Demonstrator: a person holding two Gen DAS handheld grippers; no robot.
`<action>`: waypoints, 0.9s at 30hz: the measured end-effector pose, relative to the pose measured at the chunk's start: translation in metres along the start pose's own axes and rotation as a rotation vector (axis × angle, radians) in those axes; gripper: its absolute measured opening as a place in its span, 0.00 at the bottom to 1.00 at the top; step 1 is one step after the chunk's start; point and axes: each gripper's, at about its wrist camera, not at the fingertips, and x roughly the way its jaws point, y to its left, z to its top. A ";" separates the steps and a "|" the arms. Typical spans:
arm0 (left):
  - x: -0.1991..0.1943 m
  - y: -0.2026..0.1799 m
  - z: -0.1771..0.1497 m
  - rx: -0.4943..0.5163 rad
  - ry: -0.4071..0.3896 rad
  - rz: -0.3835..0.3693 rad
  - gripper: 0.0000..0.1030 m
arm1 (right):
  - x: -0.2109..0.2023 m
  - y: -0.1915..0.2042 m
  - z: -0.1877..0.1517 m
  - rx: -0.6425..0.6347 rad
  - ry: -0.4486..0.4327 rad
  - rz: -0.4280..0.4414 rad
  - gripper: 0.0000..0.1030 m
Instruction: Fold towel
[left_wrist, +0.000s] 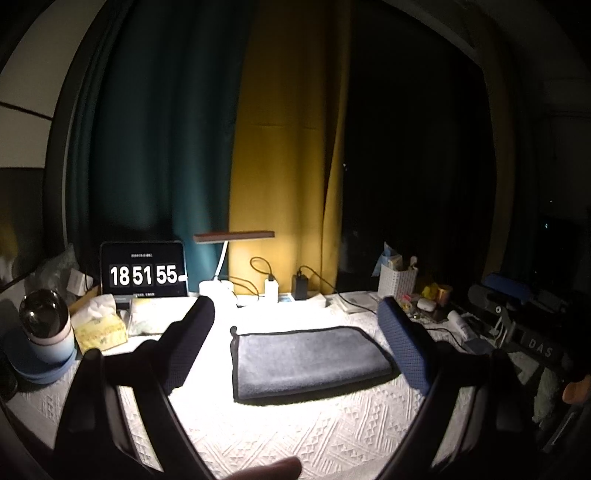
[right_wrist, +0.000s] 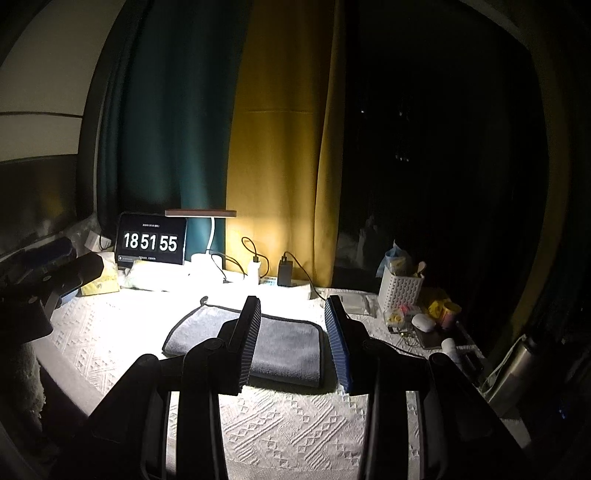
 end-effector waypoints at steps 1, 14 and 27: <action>-0.001 0.000 0.001 0.002 -0.005 0.001 0.88 | -0.001 0.000 0.001 -0.001 -0.003 0.000 0.37; -0.010 0.006 0.012 -0.009 -0.034 -0.001 0.88 | -0.013 -0.001 0.009 0.003 -0.037 -0.005 0.39; -0.006 0.009 0.009 -0.021 -0.019 -0.002 0.88 | -0.013 -0.003 0.008 0.008 -0.035 -0.001 0.54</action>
